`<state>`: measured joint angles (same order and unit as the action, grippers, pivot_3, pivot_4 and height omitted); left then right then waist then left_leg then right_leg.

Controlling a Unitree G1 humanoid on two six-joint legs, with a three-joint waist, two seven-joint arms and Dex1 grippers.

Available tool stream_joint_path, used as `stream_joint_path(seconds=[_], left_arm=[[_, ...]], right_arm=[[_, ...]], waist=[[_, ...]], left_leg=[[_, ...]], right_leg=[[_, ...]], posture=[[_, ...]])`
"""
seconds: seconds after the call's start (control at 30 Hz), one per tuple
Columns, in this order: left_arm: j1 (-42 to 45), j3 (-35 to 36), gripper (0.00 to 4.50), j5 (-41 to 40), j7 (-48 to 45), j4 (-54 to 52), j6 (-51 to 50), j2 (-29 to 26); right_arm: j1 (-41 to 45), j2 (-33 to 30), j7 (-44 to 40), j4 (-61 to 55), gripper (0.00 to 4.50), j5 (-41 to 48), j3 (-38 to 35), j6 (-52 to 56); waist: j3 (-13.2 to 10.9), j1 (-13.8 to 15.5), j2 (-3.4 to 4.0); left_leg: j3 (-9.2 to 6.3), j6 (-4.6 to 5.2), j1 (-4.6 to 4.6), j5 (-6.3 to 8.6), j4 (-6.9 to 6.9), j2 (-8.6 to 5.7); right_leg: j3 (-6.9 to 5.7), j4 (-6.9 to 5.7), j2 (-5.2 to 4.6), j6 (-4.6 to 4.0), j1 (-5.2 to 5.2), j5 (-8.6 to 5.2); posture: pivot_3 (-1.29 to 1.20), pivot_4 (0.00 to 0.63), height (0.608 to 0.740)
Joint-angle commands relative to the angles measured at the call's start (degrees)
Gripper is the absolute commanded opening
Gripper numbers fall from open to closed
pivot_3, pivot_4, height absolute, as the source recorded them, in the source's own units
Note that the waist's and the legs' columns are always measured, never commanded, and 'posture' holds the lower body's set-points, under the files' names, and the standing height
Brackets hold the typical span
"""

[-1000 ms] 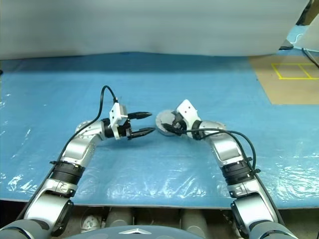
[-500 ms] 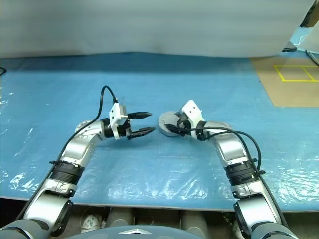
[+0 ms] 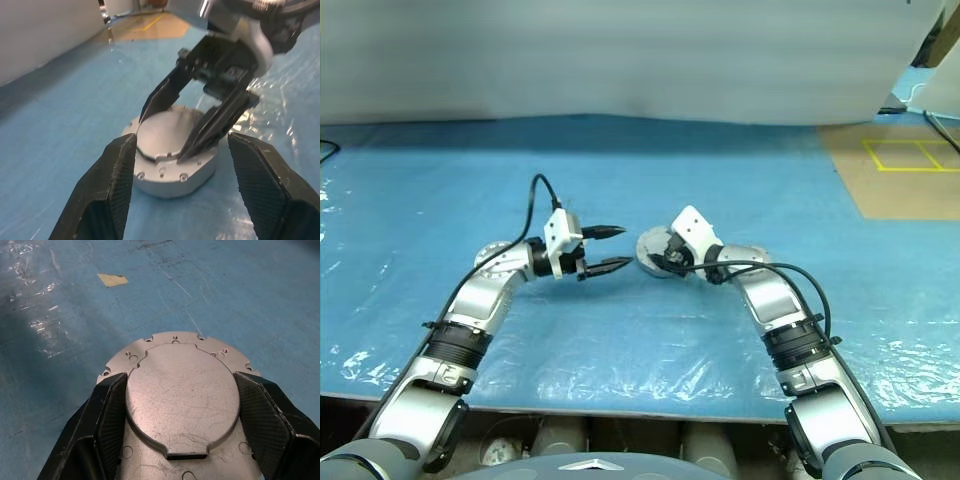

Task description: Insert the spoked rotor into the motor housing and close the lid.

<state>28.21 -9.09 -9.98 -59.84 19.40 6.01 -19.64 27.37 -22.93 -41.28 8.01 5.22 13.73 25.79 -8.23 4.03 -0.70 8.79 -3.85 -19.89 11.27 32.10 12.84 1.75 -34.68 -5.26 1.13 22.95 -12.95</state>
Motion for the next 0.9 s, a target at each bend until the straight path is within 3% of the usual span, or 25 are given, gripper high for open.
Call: stream_joint_path(seconds=[0.03,0.33,0.43,0.5,0.67,0.9], left_arm=[[1.76,0.43,3.03,0.82,2.14,1.88,1.89,0.98],[5.96,1.52,3.03,-0.47,4.34,11.04,1.49,6.07],[6.52,1.84,2.49,-1.22,3.16,12.19,1.03,6.94],[6.58,1.85,1.9,-1.55,2.38,12.55,0.79,7.04],[6.26,0.78,0.06,0.03,0.29,14.55,1.48,5.98],[7.61,0.11,0.02,4.52,5.53,18.74,5.61,6.79]], right_arm=[[-3.91,-1.46,-0.07,4.59,2.96,-1.57,1.53,6.93],[-5.01,-2.41,-1.76,0.83,2.96,0.24,0.24,7.68],[-5.13,-2.58,-1.72,0.41,2.96,0.06,0.2,7.74],[-5.28,-2.74,-1.59,0.26,2.96,0.0,0.08,7.74],[-5.95,-3.11,-1.26,-0.13,2.96,-0.05,-0.06,7.67],[-6.57,-3.1,-0.91,-0.75,2.96,-0.14,-0.08,7.52]], waist=[[0.04,0.05,-0.05],[0.07,0.03,-0.06],[0.06,0.0,-0.04],[0.06,0.07,-0.04],[0.06,0.22,-0.03],[0.06,0.21,-0.04]], left_leg=[[0.0,-0.01,-0.04,0.0,0.0,0.01],[-0.02,-0.25,-0.36,-0.15,0.03,-0.01],[-0.02,-0.26,-0.38,-0.15,-0.08,0.01],[-0.02,-0.26,-0.35,-0.15,-0.12,0.01],[-0.02,-0.25,-0.39,-0.14,-0.12,-0.01],[-0.02,-0.25,-0.38,-0.15,-0.39,-0.01]], right_leg=[[-0.01,0.0,0.0,-0.01,0.02,0.0],[-0.04,0.26,0.02,-0.21,0.12,0.0],[-0.07,0.31,0.05,-0.21,0.15,0.0],[-0.07,0.31,0.04,-0.23,0.16,-0.02],[-0.07,0.46,0.01,-0.21,0.11,-0.04],[-0.13,0.85,0.03,-0.19,0.01,-0.01]], posture=[[0.0,0.15,0.74],[0.0,0.15,0.74],[0.0,0.15,0.74],[0.0,0.15,0.74],[0.0,0.15,0.74],[0.0,0.15,0.74]])
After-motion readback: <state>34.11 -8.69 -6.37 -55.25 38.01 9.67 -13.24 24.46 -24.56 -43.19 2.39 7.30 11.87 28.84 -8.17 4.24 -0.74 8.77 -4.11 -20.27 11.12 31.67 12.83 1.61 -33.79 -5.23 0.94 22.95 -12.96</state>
